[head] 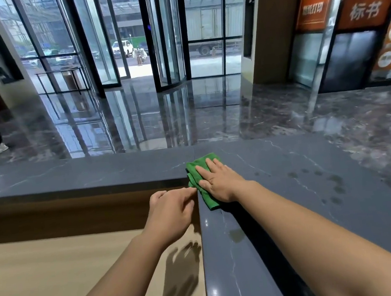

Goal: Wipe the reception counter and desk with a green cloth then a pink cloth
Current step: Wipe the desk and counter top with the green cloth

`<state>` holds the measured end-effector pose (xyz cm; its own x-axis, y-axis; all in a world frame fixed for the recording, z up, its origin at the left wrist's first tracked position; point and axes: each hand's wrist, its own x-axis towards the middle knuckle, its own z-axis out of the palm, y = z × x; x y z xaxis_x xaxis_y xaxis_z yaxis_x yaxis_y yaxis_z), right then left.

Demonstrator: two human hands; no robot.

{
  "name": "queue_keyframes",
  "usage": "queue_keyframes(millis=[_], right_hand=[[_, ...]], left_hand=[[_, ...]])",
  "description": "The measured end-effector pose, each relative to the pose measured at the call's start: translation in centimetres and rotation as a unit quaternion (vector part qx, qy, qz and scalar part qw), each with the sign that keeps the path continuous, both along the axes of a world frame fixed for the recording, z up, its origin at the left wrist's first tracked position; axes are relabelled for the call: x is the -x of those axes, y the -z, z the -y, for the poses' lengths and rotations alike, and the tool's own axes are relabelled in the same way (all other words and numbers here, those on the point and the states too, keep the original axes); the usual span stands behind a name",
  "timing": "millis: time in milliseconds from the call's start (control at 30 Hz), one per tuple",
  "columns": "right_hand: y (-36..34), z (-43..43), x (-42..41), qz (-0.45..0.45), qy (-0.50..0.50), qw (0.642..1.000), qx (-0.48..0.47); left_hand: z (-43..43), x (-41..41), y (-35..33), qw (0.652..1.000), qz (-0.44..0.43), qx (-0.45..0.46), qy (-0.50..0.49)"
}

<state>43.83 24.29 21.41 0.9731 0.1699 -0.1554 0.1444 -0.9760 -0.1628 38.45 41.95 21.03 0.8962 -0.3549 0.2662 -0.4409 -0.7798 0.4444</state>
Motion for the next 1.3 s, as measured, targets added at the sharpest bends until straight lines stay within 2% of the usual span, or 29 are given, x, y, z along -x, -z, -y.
queue_keyframes(millis=[100,233,467,633,733,833,967,1133,1300], right_hand=[[-0.1,1.1,-2.1,0.005,-0.010,1.000,0.006],[0.1,4.5,-4.8,0.006,0.006,1.000,0.011],[0.8,14.6,-6.6,0.017,0.163,0.987,0.008],[0.9,13.1,-6.0,0.019,0.203,0.979,0.004],[0.7,9.6,-5.9,0.021,0.168,0.985,0.000],[0.5,4.8,-6.4,0.015,0.076,0.997,-0.005],[0.2,1.6,-8.5,0.016,0.008,1.000,0.002],[0.0,4.0,-10.9,0.010,0.023,1.000,-0.003],[0.3,10.6,-10.8,0.023,0.110,0.994,0.000]], left_hand=[[1.1,-0.6,-0.2,1.000,0.000,0.009,-0.004],[3.0,-1.3,-0.6,1.000,0.005,-0.023,0.002],[6.6,-1.7,-1.3,0.995,-0.017,-0.095,0.011],[7.7,-1.8,-1.0,0.989,-0.040,-0.141,-0.020],[8.2,-2.1,-1.4,0.980,-0.057,-0.187,-0.029],[8.5,-2.3,-1.5,0.970,-0.062,-0.233,-0.038],[8.8,-2.4,-1.6,0.965,-0.062,-0.251,-0.039],[8.8,-2.4,-1.7,0.965,-0.089,-0.240,-0.047],[9.2,-2.4,-2.0,0.962,-0.105,-0.246,-0.051]])
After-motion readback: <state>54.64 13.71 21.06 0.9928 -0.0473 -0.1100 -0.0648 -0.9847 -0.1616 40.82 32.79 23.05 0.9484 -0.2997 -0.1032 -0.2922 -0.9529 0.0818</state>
